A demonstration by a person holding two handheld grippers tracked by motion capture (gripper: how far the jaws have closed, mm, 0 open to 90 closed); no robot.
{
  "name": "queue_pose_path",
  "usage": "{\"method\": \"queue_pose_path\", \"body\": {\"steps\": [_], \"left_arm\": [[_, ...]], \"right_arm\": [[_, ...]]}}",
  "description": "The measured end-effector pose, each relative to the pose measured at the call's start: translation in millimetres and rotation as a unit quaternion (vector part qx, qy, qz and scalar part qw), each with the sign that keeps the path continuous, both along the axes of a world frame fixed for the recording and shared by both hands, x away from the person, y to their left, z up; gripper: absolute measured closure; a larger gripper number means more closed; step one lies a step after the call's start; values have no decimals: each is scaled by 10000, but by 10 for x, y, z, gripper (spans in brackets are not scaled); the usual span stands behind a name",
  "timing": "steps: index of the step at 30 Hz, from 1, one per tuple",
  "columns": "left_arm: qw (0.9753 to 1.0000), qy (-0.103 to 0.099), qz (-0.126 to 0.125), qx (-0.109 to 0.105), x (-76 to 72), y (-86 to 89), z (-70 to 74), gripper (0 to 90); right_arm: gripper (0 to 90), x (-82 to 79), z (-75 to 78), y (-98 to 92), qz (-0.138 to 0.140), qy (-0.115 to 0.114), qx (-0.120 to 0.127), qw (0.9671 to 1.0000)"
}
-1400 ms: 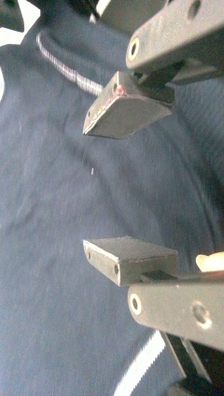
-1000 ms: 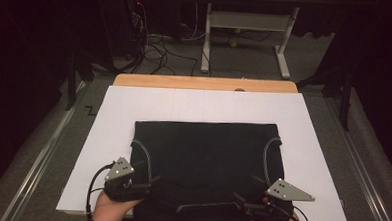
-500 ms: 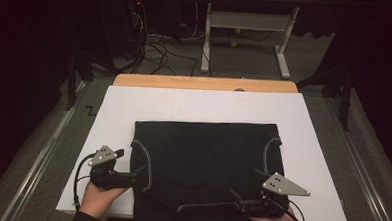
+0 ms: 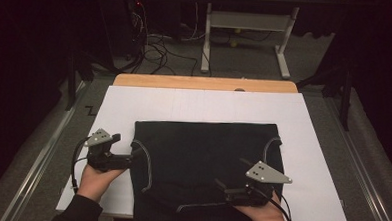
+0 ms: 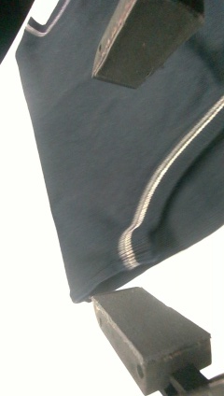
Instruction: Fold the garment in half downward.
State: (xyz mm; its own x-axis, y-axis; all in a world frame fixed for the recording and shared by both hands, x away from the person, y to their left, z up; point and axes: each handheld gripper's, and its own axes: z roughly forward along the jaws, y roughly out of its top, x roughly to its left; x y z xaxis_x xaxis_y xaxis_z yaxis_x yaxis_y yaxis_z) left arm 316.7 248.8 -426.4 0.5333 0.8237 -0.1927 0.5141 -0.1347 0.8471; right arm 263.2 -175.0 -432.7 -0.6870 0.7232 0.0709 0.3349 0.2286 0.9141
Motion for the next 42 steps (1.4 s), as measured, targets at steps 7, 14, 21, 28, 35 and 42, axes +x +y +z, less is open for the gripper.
{"method": "queue_pose_path", "body": {"steps": [7, 14, 21, 28, 35, 42], "left_arm": [[10000, -81, 3, -19, 170, 23, 54, 0], [9999, -55, 80, -66, 352, 115, 92, 0], [9996, -76, 249, -97, 530, 173, 114, 0], [9990, 30, 432, -79, 713, 166, 17, 0], [9981, 216, 573, -71, 900, 120, -174, 0], [9976, 470, 515, 53, 1010, 73, -335, 0]], "right_arm": [[0, 74, 59, 256, 128, -66, -110, 9998], [1, 77, 59, 562, 331, -80, -110, 9994], [1, 45, 41, 867, 520, -78, -118, 9985], [1, -14, 56, 1116, 736, -89, -132, 9972], [1, -58, 38, 1286, 917, -84, -141, 9957], [1, -72, -3, 1346, 949, -56, -91, 9954]]}}
